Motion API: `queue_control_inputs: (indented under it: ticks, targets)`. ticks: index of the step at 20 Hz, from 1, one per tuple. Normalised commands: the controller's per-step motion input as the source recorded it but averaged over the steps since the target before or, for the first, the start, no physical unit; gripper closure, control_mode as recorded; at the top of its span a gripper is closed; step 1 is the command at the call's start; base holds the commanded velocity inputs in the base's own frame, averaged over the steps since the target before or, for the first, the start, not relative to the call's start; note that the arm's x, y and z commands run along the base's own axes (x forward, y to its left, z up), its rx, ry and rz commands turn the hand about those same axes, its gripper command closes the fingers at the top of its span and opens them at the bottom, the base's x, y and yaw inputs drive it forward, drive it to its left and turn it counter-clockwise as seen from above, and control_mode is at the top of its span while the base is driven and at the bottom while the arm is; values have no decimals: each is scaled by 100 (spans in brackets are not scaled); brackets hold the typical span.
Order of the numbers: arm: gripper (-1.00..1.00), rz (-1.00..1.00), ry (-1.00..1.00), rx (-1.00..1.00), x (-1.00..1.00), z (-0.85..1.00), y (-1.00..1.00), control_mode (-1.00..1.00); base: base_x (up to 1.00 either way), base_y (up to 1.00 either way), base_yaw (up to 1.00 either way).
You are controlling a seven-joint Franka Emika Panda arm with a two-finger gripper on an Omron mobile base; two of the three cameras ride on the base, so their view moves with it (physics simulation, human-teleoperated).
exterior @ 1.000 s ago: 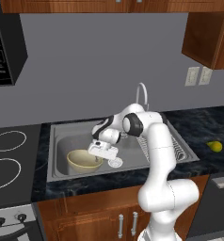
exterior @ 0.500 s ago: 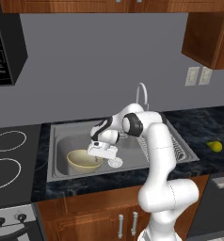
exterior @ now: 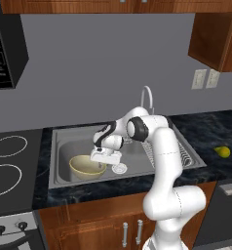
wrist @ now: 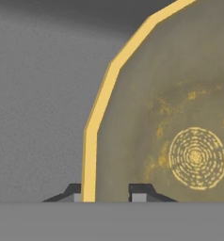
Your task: Remove the apple and pear from the sink. Then move the bowl and cup from the counter to the sink for washing.
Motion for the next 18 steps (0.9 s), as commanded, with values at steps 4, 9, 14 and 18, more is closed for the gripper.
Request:
queue_control_inputs:
  ticks: [4, 9, 14, 18]
  targets:
    - [-100, 0, 0, 0, 0, -3, 0, -100, 0, 0, 0]
    - [-100, 0, 1, 0, -1, -1, 0, -100, 0, 0, 0]
    - [-100, 0, 3, 0, 0, 6, 0, -100, 0, 0, 0]
    - [-100, 0, 3, 0, 0, 22, 0, -100, 0, 0, 0]
